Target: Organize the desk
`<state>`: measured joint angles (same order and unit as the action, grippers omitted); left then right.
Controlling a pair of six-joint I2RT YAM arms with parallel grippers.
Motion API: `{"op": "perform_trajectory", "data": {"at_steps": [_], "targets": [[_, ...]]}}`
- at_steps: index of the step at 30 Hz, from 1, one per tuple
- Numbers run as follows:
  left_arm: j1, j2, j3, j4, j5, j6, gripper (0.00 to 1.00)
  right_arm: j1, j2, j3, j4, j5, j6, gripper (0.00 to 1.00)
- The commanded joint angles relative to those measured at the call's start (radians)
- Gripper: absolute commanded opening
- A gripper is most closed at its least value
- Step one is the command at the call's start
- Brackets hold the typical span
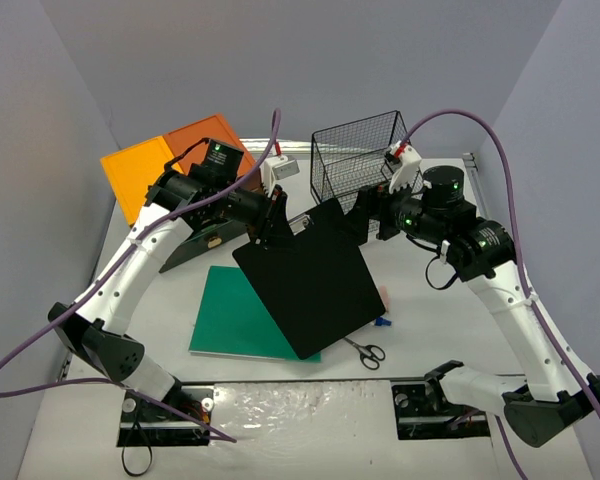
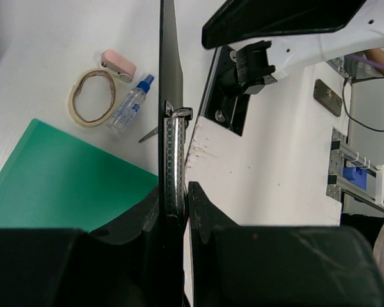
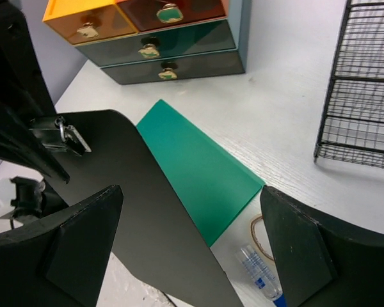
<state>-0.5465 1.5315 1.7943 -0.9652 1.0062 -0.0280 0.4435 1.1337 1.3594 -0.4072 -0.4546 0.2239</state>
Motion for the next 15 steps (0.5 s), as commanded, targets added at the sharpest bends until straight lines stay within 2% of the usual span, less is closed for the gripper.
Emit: {"op": "perform_trajectory", "data": {"at_steps": [1,5,8,11,15], "targets": [[0.005,-0.08,0.013,0.101,0.118,-0.031,0.0,-0.009,0.016,0.034,0.077,-0.135,-0.036,0.86],[0.003,-0.107,-0.002,0.122,0.14,-0.049,0.0,-0.008,0.024,0.026,0.08,-0.217,-0.034,0.84],[0.005,-0.133,-0.039,0.172,0.158,-0.08,0.0,-0.008,0.024,0.021,0.08,-0.261,-0.031,0.78],[0.004,-0.15,-0.061,0.211,0.186,-0.104,0.0,-0.009,0.023,0.015,0.079,-0.302,-0.024,0.66],[0.008,-0.16,-0.079,0.249,0.227,-0.119,0.0,-0.01,0.013,0.012,0.079,-0.338,-0.008,0.65]]}}
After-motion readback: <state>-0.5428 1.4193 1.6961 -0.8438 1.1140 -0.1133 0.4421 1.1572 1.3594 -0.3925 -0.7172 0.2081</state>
